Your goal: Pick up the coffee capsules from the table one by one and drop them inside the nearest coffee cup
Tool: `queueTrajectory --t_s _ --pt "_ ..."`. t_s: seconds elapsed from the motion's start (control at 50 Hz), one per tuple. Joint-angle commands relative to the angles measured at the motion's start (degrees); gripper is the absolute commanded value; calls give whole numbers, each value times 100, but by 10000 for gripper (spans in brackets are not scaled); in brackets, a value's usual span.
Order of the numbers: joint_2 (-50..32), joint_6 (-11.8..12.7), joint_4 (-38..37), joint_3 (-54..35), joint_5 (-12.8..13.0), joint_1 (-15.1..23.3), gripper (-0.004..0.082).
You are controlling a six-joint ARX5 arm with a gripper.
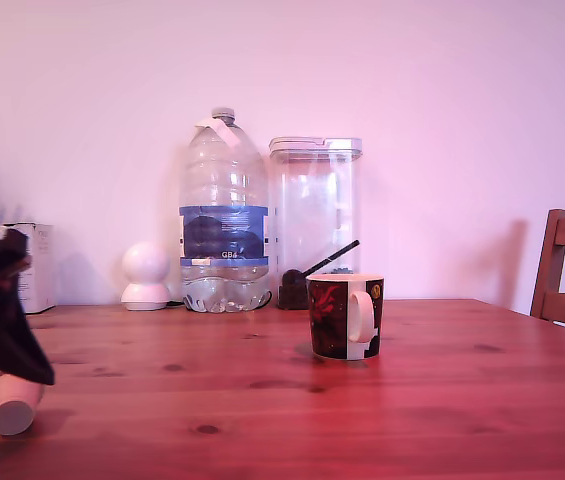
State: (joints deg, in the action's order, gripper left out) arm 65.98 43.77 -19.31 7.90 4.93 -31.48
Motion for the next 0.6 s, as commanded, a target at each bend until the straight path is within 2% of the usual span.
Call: queueTrajectory --t_s 0.0,0.12,0.3,0.42,0.58 --pt "227 -90 -4 35 -98 72 639" --pt "535 -219 -13 240 -352 149 639" --pt "870 -223 -4 413 -557 177 629" --pt "942 -223 44 417 -614 175 564" --pt "942 -249 201 420 -634 175 421"
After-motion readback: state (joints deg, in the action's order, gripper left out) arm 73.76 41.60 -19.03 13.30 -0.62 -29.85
